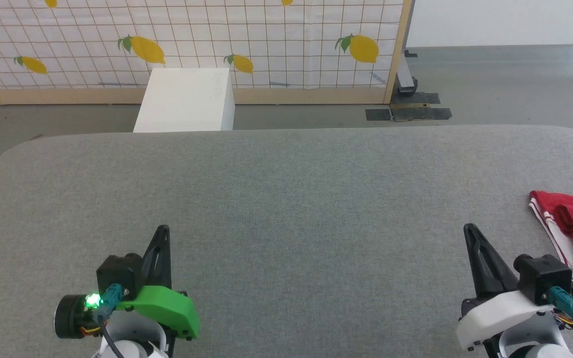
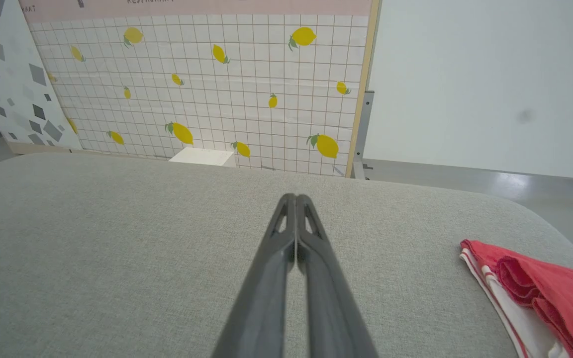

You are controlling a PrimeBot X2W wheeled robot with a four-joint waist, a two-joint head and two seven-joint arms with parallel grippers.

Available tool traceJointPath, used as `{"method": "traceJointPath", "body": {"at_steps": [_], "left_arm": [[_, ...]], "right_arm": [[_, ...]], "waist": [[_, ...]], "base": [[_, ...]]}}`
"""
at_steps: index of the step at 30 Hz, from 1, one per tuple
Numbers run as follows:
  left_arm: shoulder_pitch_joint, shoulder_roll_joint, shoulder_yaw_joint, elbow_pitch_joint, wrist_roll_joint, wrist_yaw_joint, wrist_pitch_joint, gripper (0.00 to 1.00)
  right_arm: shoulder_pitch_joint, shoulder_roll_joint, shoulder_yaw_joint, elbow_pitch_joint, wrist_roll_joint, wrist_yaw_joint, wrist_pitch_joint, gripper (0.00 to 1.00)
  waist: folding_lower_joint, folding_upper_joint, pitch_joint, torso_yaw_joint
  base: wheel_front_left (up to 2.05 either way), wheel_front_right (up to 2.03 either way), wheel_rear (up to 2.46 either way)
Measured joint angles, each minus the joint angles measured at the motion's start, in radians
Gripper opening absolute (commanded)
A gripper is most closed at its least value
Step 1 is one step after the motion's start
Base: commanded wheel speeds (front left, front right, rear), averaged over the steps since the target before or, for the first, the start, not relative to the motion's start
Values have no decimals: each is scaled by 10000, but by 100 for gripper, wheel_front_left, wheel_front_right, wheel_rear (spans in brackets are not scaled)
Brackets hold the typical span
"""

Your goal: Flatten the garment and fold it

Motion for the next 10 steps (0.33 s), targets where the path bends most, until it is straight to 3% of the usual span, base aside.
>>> {"method": "traceJointPath", "body": {"at_steps": [10], "left_arm": [[15,-2,90,-169,253,58,176,0]], "right_arm": [[-31,0,65,10,-98,0,105,0]], "waist": [[0,0,5,-45]], "base": [[0,0,0]]}}
